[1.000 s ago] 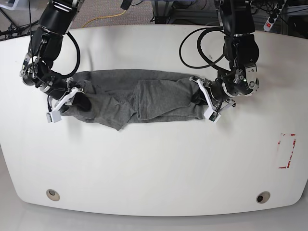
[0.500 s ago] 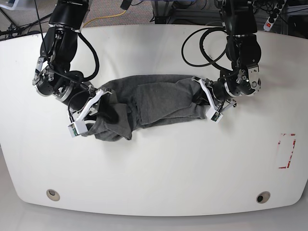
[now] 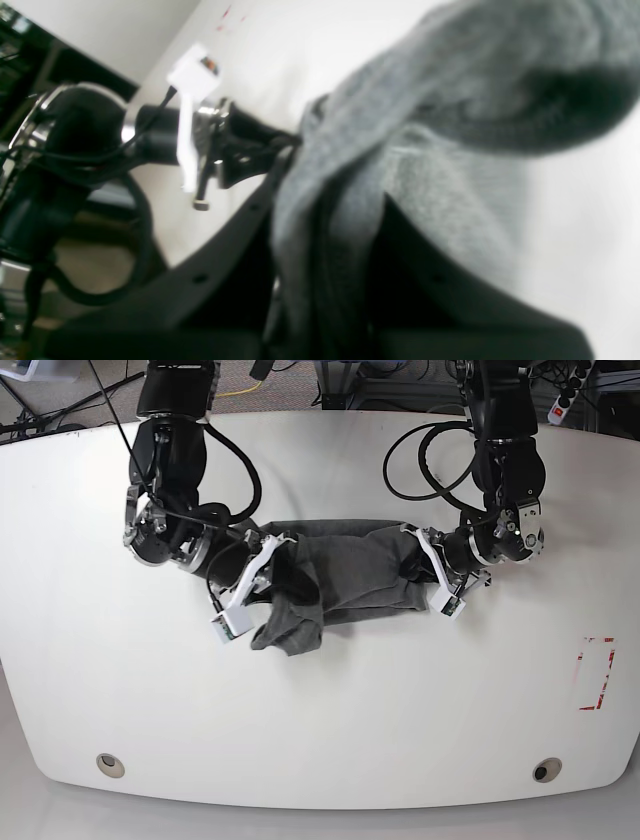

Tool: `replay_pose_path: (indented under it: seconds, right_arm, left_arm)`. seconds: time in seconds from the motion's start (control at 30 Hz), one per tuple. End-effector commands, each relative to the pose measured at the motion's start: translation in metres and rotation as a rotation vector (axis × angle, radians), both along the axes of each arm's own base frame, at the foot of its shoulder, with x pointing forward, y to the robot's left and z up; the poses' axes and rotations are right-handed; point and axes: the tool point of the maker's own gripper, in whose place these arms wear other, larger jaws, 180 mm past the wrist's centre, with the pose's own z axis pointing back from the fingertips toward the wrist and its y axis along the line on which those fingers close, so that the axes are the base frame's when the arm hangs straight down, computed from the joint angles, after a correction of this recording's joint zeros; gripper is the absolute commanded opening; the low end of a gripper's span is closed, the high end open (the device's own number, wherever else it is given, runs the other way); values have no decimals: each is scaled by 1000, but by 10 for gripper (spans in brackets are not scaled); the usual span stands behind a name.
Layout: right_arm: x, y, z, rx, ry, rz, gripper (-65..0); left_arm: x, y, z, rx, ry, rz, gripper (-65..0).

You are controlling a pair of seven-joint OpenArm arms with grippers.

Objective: Fold the T-shirt properly
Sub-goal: 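Grasp the strip end with the right gripper and fold it toward the left gripper, then hold the bundled shirt with both grippers and square it into a stack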

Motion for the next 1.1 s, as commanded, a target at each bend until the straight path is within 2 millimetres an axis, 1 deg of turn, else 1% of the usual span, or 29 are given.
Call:
replay_pose_path:
  seconds: [0.0,0.13,0.17,0.23,0.33,0.47,0.5,0.53,0.6,0.7,0.77,0.8,0.9,0.93,1.0,1.07]
  right_arm:
    - [11,13,13,80,-32,8,-650]
    - [13,34,2,143,7,21,-650]
    - [16,37,3,158,2,21,-642]
    - [19,43,0,174,10,24,-606]
    - [20,54,-10,190,41,39,-517]
    - [24,64,-21,205,74,49,-374]
    - [27,67,-23,211,79,48,-327]
    - [29,69,-23,216,77,48,-306]
    - [30,76,-26,223,83,57,-238]
    - [30,86,-27,222,85,82,-163]
    - [27,91,-25,219,78,100,-141]
    - [26,93,-20,220,63,109,-132]
    - [25,92,-2,221,6,118,-132]
    - [25,91,3,220,-14,121,-132]
    - [23,81,11,191,-55,125,-132]
    - [19,74,13,172,-78,128,-132]
  left_arm:
    - [-11,14,-15,103,71,-10,-589]
    - [-11,13,-15,100,71,-10,-589]
    - [-11,13,-15,100,71,-10,-589]
    - [-11,13,-15,100,71,-10,-589]
    - [-11,13,-15,100,71,-10,-587]
    - [-10,14,-15,99,70,-8,-587]
    - [-10,14,-15,99,70,-8,-587]
    - [-10,14,-15,99,70,-8,-587]
    - [-10,14,-15,99,70,-8,-587]
    - [-9,15,-14,97,67,-3,-587]
    - [-8,20,-12,92,63,18,-587]
    - [-4,26,-6,80,46,43,-587]
    - [10,40,12,27,-6,113,-587]
    - [14,44,18,11,-23,132,-587]
    - [18,55,29,-11,-57,170,-587]
    - [22,69,39,-9,-87,205,-587]
